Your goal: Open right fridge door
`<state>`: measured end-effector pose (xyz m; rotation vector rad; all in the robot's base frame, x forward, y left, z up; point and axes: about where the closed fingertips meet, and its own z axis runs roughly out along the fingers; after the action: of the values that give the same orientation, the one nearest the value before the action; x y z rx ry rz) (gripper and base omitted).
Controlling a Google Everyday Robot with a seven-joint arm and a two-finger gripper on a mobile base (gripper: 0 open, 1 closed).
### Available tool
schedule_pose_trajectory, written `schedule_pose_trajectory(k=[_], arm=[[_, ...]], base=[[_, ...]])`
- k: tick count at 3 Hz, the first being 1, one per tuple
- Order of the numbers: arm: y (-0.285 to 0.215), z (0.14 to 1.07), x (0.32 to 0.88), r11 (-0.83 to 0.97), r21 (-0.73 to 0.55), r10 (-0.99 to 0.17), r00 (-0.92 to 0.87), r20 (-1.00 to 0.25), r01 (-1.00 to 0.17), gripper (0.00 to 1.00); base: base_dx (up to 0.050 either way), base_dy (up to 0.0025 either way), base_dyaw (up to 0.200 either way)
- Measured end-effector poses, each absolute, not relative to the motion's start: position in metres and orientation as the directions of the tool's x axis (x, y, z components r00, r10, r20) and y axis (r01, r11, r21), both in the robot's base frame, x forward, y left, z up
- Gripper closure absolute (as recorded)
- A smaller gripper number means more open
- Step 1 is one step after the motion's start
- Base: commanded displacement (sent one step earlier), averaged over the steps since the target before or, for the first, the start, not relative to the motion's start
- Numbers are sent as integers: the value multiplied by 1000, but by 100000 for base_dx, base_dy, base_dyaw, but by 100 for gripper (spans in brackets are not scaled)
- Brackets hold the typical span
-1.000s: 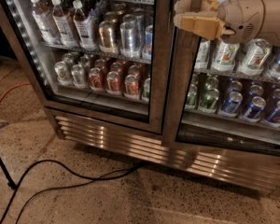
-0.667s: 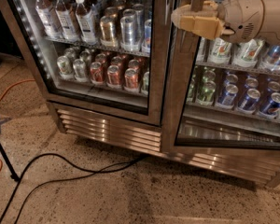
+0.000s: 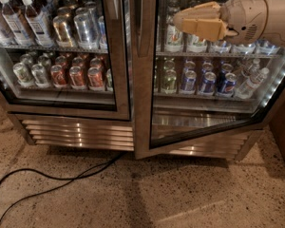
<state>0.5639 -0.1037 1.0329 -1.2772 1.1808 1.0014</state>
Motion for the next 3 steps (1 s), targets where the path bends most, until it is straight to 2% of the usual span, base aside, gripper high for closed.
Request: schedule_pose_trajectory(k=[2,3], arm=[[-104,1033,564,70,-159,-80,154,-985,-985,100],[-104,1033,564,70,-159,-80,154,-985,-985,100]], base=[[3,-9,-19183],[0,0,0]])
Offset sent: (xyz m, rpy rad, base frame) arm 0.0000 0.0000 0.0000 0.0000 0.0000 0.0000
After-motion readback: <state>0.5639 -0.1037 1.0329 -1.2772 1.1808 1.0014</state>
